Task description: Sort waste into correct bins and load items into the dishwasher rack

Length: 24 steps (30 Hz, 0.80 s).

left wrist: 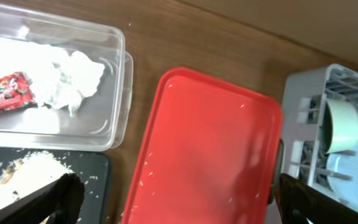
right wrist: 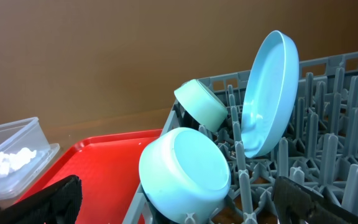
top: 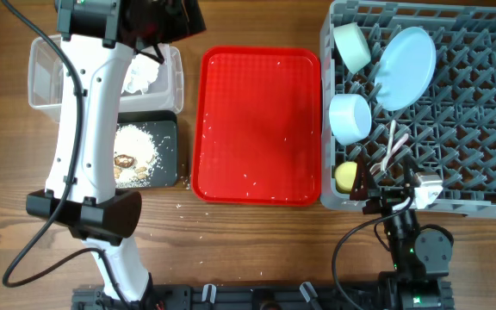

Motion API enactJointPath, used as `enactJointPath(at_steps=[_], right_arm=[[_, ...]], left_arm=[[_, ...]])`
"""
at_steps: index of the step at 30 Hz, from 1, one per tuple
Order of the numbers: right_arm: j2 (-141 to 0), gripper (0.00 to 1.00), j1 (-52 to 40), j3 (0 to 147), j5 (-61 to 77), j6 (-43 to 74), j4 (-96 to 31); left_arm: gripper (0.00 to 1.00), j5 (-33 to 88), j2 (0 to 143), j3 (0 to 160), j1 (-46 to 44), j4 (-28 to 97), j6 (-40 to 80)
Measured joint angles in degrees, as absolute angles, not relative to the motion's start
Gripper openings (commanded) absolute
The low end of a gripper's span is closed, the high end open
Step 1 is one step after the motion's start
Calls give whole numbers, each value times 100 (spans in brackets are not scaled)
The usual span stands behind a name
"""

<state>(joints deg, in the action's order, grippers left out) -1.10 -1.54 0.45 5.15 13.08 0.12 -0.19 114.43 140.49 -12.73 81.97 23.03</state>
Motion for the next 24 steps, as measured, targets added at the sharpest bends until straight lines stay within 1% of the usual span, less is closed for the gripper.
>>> enactJointPath(at_steps=[3, 5, 7, 11, 17, 19, 24], right_arm=[[-110, 100, -154, 45, 513, 1308, 12], [-110, 100, -154, 45, 513, 1308, 12], [-108, 100, -154, 45, 515, 1308, 12], [-91, 100, -156, 45, 515, 1308, 12], [-73, 100, -154, 43, 515, 1308, 12], [-73, 100, -154, 40, 515, 1308, 10], [-73, 100, -156, 38, 515, 1308, 8]], left_arm=[[100, -27, 11371, 13972, -1273, 7802, 2244], [100, -51, 11006, 13463, -1273, 6928, 2182], [100, -62, 10186, 12110, -1262, 5540, 2128], [100, -40, 8471, 9701, -1092, 3835, 2064], [100, 353, 6163, 6495, -261, 2355, 2043], [100, 436, 5452, 5599, -47, 2078, 2040], [100, 438, 3531, 3675, 49, 1070, 1776]])
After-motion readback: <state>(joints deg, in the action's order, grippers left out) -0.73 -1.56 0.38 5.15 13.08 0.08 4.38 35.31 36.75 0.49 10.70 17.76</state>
